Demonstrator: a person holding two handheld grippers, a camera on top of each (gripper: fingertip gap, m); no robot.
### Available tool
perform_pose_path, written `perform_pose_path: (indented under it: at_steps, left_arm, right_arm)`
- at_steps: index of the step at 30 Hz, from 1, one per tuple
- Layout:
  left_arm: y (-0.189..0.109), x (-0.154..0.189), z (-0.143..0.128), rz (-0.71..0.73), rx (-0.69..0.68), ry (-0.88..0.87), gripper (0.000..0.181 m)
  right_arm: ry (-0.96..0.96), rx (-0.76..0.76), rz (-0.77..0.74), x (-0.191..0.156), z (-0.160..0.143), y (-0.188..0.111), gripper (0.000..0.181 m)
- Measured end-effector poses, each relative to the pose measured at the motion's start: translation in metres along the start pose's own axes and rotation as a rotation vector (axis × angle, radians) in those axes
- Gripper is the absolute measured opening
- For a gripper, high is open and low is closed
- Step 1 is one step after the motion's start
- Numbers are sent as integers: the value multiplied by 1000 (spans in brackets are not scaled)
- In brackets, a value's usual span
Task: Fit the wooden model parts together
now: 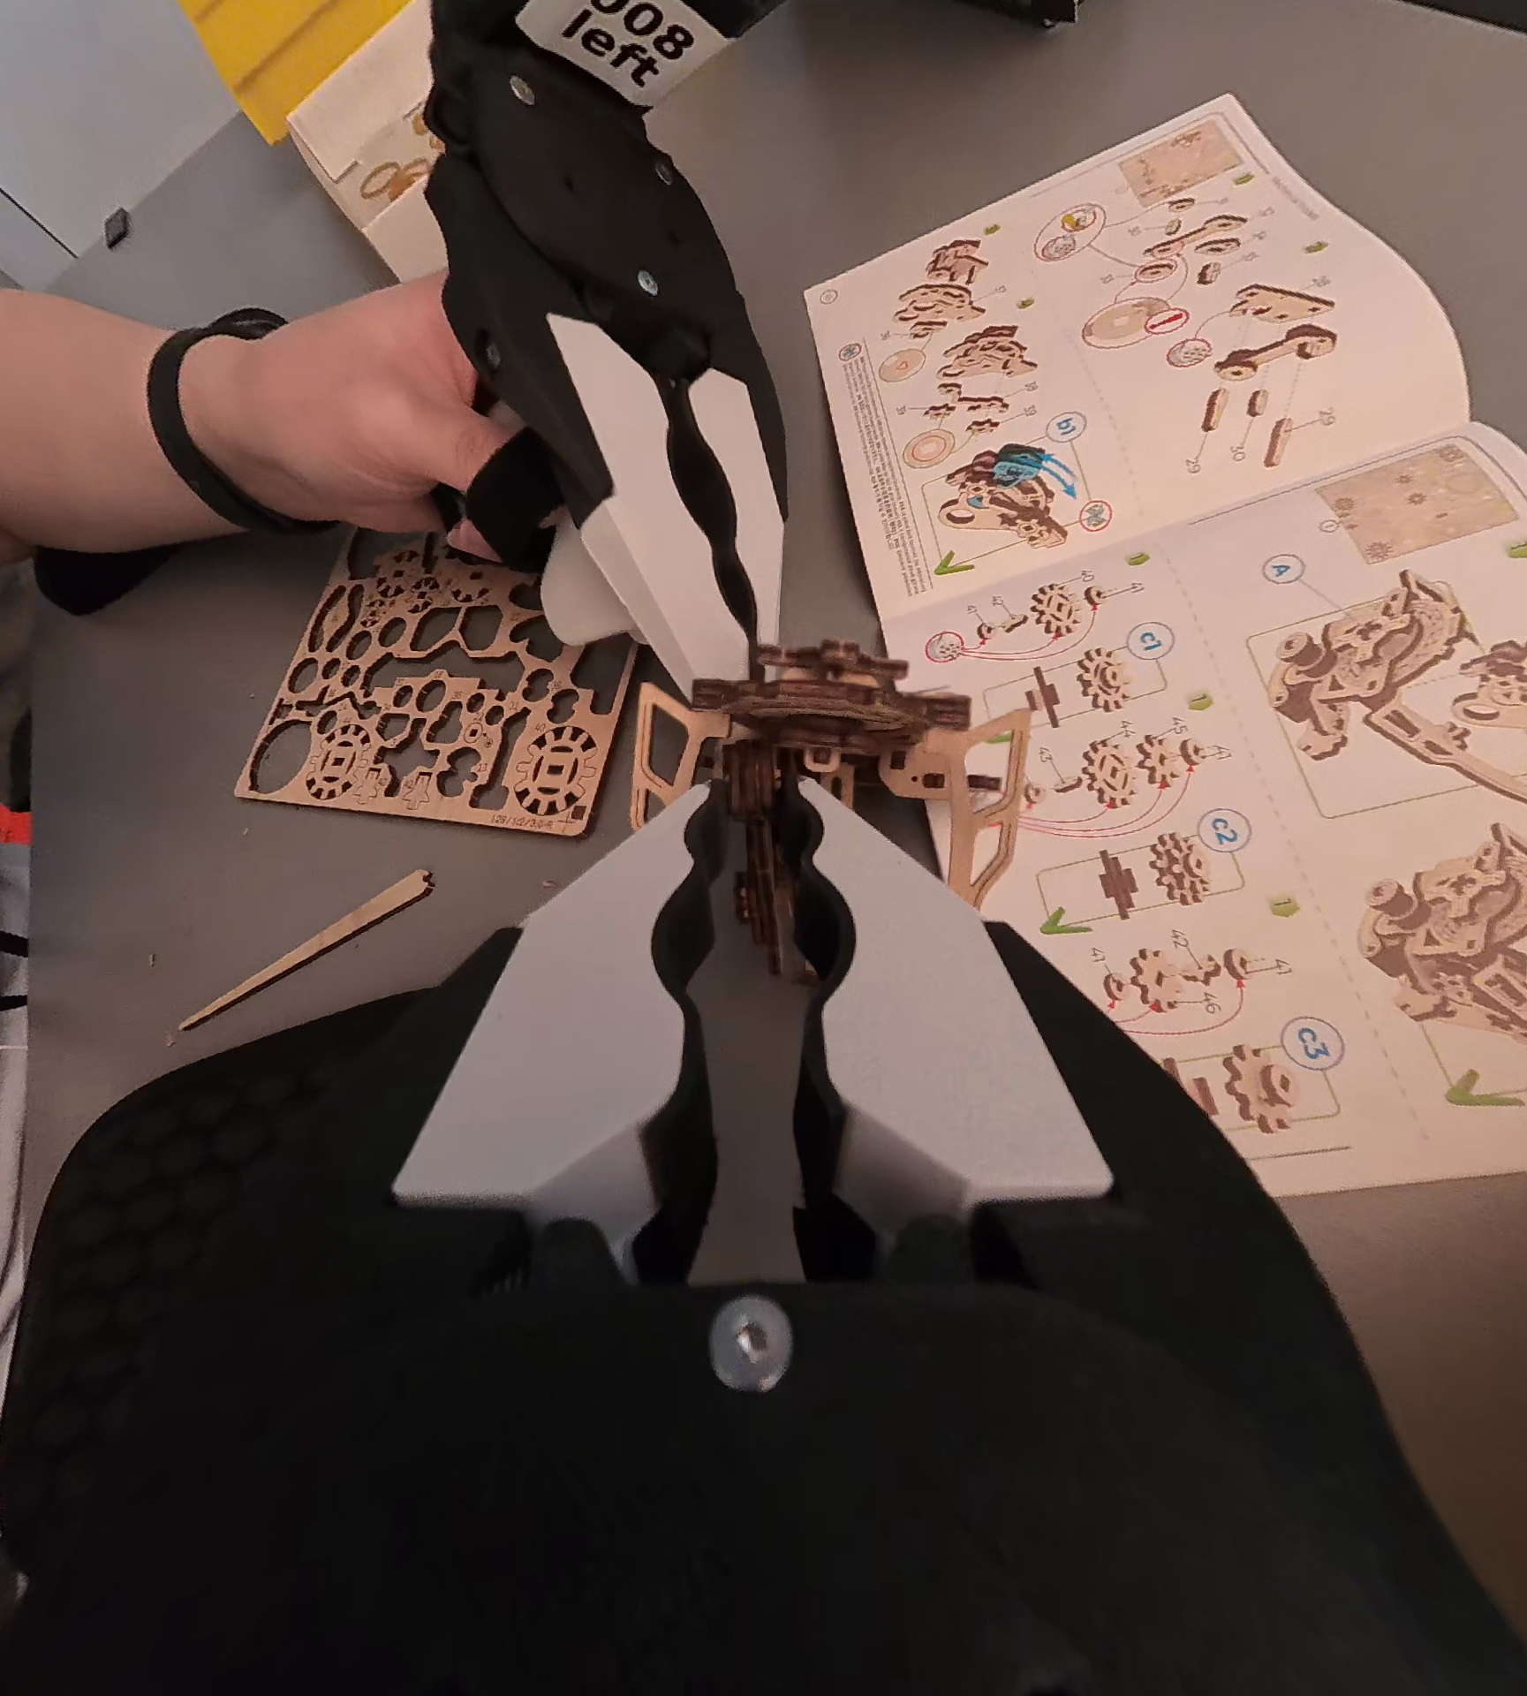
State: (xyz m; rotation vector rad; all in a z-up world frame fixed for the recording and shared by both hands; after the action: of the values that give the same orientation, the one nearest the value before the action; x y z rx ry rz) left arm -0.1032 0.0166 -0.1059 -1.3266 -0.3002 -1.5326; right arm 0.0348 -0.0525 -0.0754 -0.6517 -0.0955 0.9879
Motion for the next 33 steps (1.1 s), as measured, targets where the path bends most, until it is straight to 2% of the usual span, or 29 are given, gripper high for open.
perform_pose_path:
  at_steps: [9, 17, 24, 33]
  left_arm:
    - [-1, 4, -2, -13, 24, 26, 0]
    - [7, 13, -9, 31, 38, 122, 0]
    - [7, 10, -11, 9, 47, 76, 0]
    - [3, 5, -9, 54, 79, 49, 0]
  right_arm:
    - [3, -25, -8, -3, -1, -3, 10]
    - [32, 59, -20, -1, 2, -3, 10]
    - [71, 58, 0, -1, -2, -3, 10]
    - [106, 53, 4, 4, -7, -3, 10]
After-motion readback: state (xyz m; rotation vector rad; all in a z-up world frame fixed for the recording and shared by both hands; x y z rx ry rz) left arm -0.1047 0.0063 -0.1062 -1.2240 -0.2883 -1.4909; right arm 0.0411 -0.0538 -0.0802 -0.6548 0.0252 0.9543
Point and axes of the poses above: each gripper's, where its closed fingertips meet, y out along the fingers, z out of its top, x = y × z across the jaws, the point moved 8 cm from there along -y, back along the fingers, and after that the axes turned 9 degrees about -y, right-handed, at the moved point
